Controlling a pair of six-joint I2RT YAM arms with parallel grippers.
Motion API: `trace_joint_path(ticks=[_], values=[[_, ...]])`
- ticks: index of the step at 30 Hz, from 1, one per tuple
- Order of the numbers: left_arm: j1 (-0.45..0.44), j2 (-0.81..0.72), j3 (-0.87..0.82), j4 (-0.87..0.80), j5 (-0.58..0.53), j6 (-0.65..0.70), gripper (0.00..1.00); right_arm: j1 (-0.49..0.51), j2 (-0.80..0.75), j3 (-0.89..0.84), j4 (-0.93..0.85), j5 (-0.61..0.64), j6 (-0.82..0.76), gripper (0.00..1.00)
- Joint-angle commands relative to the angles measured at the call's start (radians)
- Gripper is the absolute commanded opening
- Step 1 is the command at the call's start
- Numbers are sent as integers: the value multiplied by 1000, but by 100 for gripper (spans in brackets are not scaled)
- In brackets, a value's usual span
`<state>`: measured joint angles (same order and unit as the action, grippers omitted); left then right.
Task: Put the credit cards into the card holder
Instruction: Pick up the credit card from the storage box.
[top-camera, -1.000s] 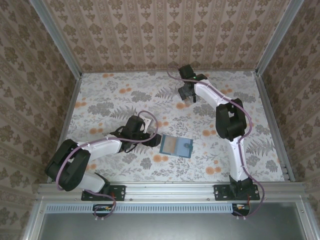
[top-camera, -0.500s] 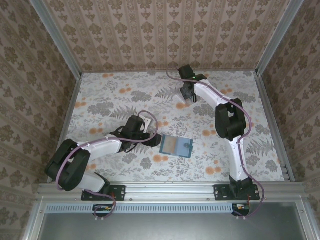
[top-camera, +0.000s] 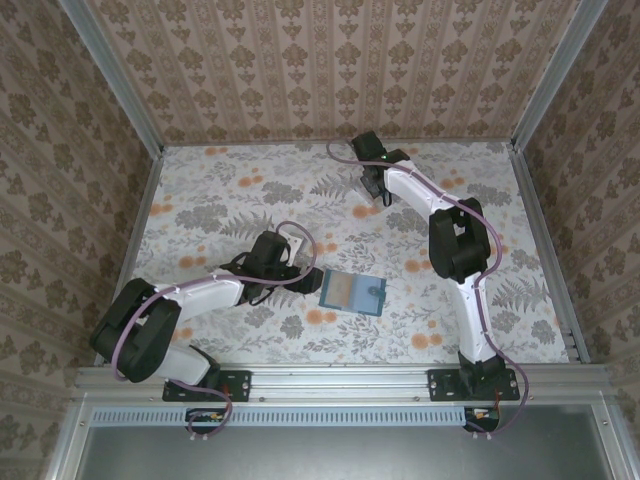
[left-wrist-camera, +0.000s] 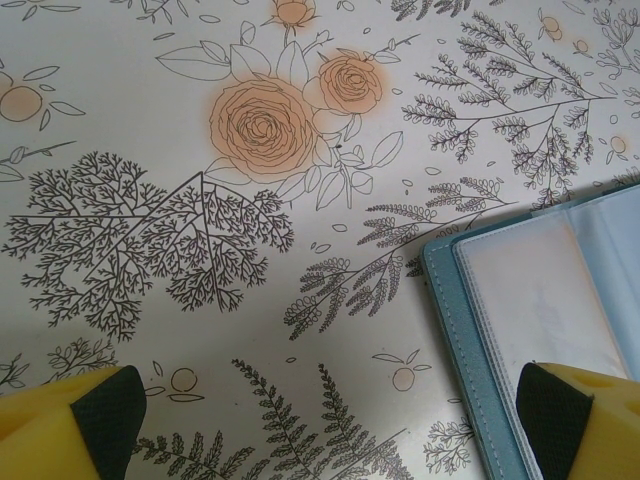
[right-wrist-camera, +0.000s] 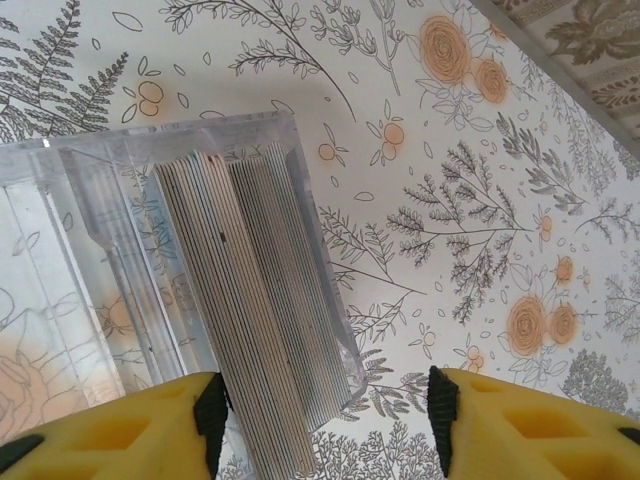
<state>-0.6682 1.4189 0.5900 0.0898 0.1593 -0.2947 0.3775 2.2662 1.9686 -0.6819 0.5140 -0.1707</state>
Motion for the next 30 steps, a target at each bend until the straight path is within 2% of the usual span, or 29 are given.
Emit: trace_joint_path(ticks=[1,15,19,22,25,30], values=[[-8,1,19,-1,-12,-13,100,3,-53,-4,-9,44,-15,56],[-10,32,34,1,9,-36,100,20,-66,-4,-10,57,-34,41],[-10,29,33,-6,5,-33,100,20,-54,3,-22,47,-33,31],[-10,24,33,-3,16,-37,100,21,-52,8,-33,29,-23,12],[-9,23,33,-10,6,-33,100,22,-51,11,-38,24,-18,1],[-10,23,33,-7,15,-38,100,24,-62,19,-53,11,0,0]])
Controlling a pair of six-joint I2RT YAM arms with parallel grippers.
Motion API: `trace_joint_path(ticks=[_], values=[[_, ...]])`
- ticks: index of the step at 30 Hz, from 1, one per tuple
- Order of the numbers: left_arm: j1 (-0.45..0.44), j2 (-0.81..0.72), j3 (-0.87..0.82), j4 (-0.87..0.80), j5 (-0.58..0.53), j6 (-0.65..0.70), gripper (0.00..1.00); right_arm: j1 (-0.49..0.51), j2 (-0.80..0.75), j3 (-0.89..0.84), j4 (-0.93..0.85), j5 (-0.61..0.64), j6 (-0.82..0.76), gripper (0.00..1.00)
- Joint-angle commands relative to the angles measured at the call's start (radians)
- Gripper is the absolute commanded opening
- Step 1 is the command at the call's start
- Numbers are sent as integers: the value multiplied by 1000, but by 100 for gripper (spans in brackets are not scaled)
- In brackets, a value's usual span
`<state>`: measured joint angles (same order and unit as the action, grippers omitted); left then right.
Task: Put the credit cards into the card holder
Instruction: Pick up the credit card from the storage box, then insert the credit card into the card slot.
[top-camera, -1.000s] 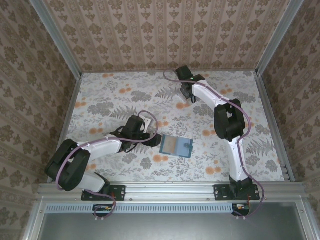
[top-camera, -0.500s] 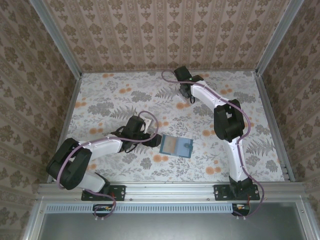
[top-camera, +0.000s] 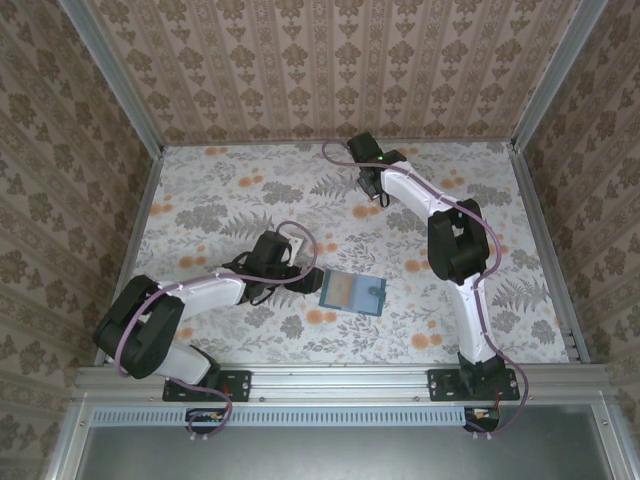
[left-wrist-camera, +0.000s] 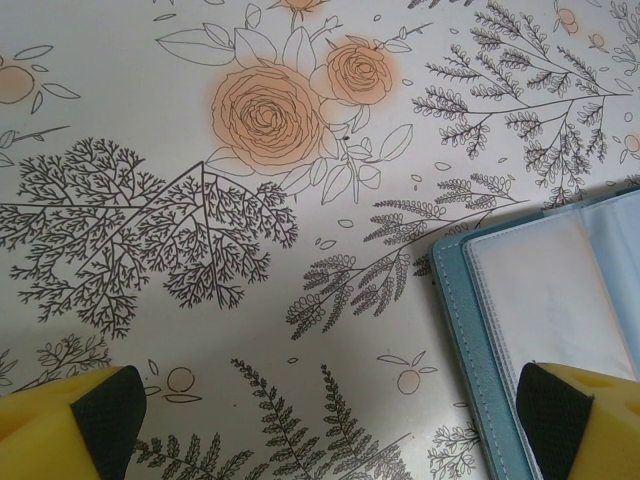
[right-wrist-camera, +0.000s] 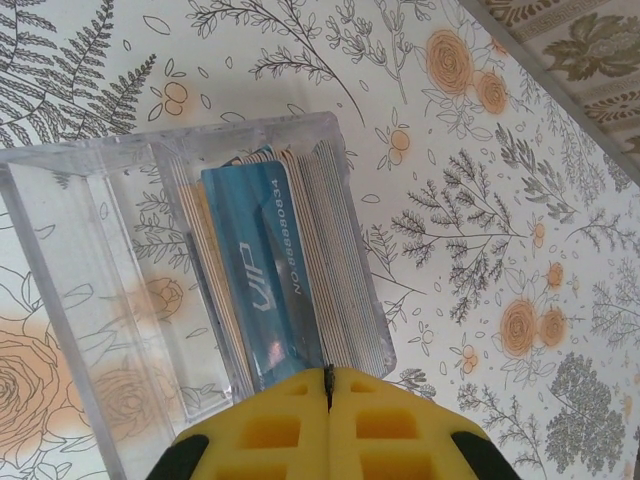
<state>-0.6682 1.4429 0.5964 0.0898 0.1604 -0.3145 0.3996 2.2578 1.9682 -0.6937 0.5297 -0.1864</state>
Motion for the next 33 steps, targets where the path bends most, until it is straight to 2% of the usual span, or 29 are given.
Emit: trace_joint_path(ticks=[1,12,17,24,28,33], values=[[-10,-1,26,-9,7,-15,100,1,-60,21,-47,-17,24,0],[-8,-6,26,-10,7,-23,100,2,-158,40,-150,-169,152,0],[-4,-22,20,-18,-23,-31,100,2,-244,-4,-173,-285,257,0],[-4,-105,-24,-43,-167,-72,100,3,-525,-328,-7,-564,503,0],[-2,-104,-25,-58,-136,-60,100,3,-709,-558,116,-681,673,0],[-3,-111,-38,-21,-67,-58,100,1,-964,-799,192,-739,837,0]])
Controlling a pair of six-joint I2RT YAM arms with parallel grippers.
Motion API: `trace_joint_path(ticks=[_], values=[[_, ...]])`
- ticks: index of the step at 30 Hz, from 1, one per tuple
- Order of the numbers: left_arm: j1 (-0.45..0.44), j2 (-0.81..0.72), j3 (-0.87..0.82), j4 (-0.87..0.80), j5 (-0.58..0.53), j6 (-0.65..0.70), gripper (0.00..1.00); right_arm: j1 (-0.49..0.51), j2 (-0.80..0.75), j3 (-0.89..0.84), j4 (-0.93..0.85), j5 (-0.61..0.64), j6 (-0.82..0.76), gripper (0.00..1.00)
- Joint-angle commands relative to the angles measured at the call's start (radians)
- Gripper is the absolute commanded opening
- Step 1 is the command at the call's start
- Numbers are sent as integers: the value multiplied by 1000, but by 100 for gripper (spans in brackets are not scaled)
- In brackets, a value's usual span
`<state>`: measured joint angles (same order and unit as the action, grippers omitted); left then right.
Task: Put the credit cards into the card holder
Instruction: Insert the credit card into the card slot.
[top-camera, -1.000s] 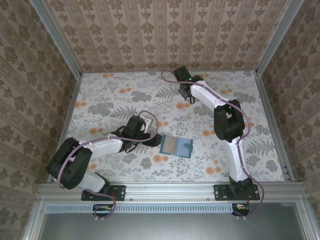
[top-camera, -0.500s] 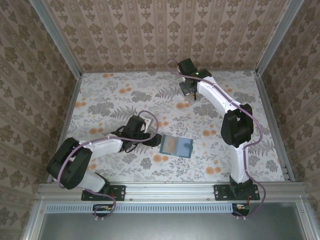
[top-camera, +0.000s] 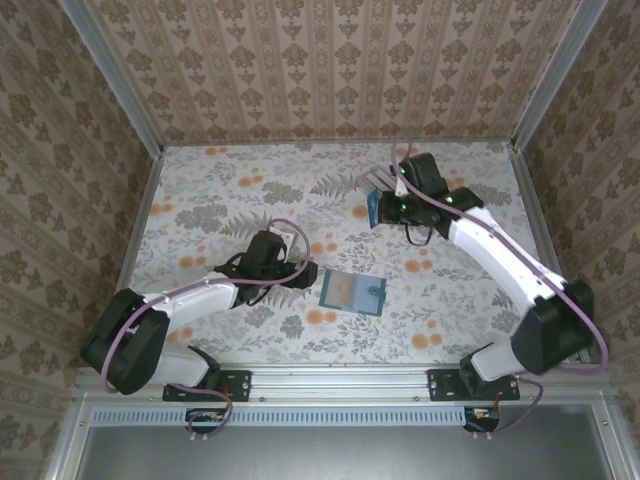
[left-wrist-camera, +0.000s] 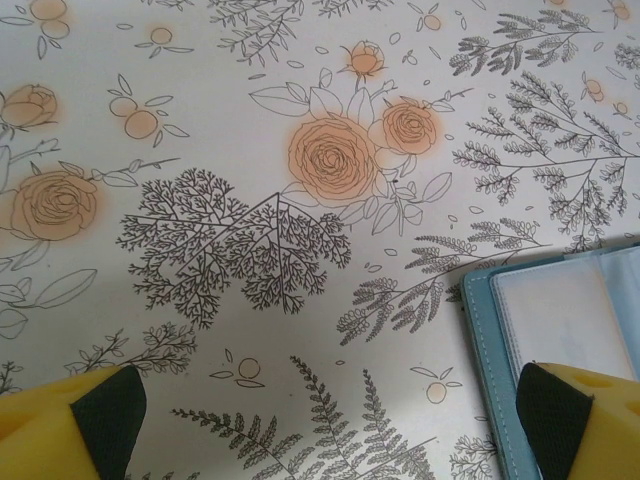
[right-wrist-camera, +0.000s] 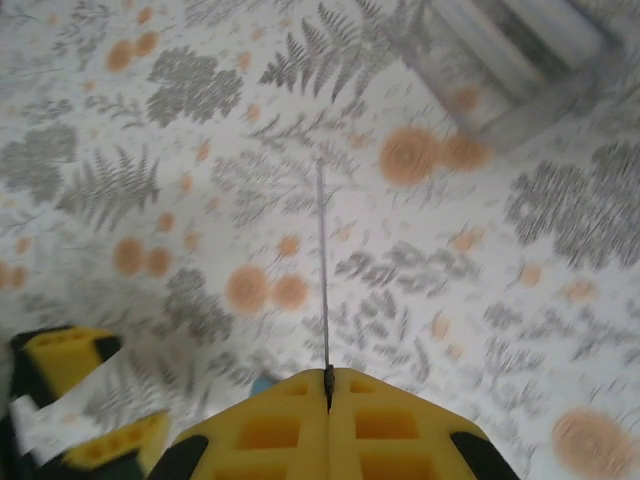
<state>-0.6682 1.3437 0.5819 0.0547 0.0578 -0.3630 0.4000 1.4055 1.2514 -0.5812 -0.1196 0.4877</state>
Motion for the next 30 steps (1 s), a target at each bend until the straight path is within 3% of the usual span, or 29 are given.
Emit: trace_joint_path(ticks=[1,8,11,15,20,30], values=[[-2,-14,-32,25,36,-8,100,-3,-152,-120,87,-109,189,0],[-4,-8,-52,80,86,-13,100,-26,-433,-439,226,-282,429,0],[-1,3,-53,96,117,-27,100,-24,-513,-591,376,-376,479,0],[-2,17,-67,150,167,-43,100,-24,-586,-750,465,-362,526,0],[-3,52,-58,177,239,-25,93,-21,-556,-918,672,-392,580,0],[-23,136,-21,187,297,9,90,4,-365,-974,852,-415,566,0]])
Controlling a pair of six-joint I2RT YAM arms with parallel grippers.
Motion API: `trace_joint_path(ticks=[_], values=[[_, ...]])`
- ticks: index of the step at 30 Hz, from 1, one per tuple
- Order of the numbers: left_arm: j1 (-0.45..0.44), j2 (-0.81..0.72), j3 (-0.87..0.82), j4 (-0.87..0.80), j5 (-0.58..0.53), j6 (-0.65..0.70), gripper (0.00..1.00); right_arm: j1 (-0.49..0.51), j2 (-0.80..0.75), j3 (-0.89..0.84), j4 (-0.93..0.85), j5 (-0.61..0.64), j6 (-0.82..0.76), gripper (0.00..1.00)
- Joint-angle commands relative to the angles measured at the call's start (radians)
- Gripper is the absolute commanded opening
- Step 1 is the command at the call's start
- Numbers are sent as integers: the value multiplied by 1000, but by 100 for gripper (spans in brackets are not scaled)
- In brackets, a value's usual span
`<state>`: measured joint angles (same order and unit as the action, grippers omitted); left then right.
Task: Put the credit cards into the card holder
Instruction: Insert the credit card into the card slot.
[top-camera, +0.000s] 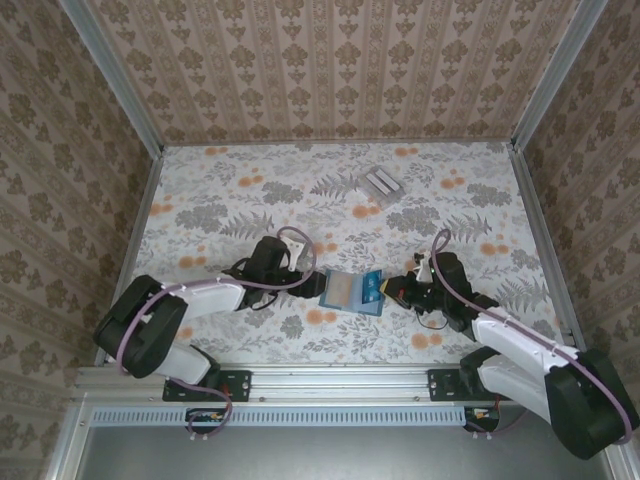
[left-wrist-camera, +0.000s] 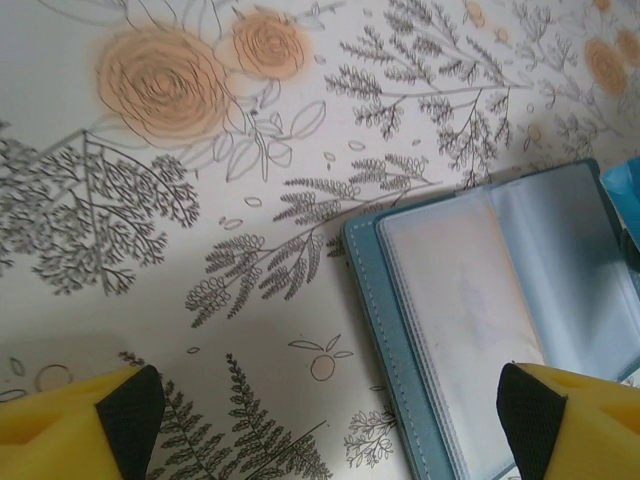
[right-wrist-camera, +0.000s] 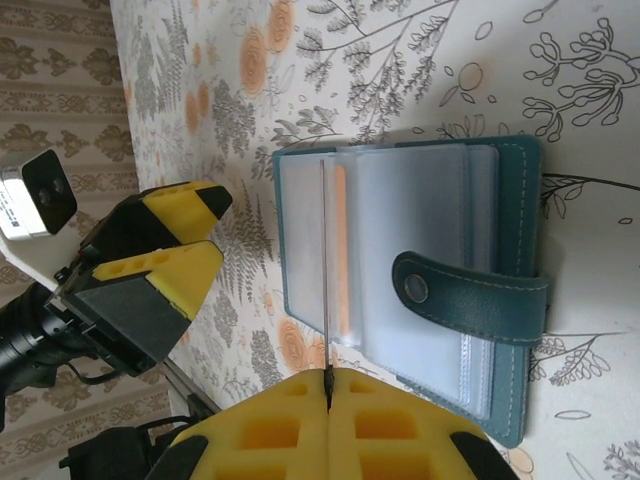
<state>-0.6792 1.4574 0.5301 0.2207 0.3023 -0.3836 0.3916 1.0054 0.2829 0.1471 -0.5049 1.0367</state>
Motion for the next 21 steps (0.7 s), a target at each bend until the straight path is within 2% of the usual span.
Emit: trace_joint_path(ticks=[1,6,10,13,17,21], values=[[-14,32,38,23,59,30,89,21,61,4,136,-33,10,0],[-21,64,50,27,88,30,79,43,166,21,204,-31,8,0],[-22,75,65,3,73,37,69,52,180,9,215,-3,3,0],[-27,81,73,-6,68,43,67,62,219,23,221,-19,-4,0],[-28,102,87,-11,71,34,53,90,252,27,241,24,11,0],[-30,105,90,-20,66,35,48,94,277,45,233,35,3,0]])
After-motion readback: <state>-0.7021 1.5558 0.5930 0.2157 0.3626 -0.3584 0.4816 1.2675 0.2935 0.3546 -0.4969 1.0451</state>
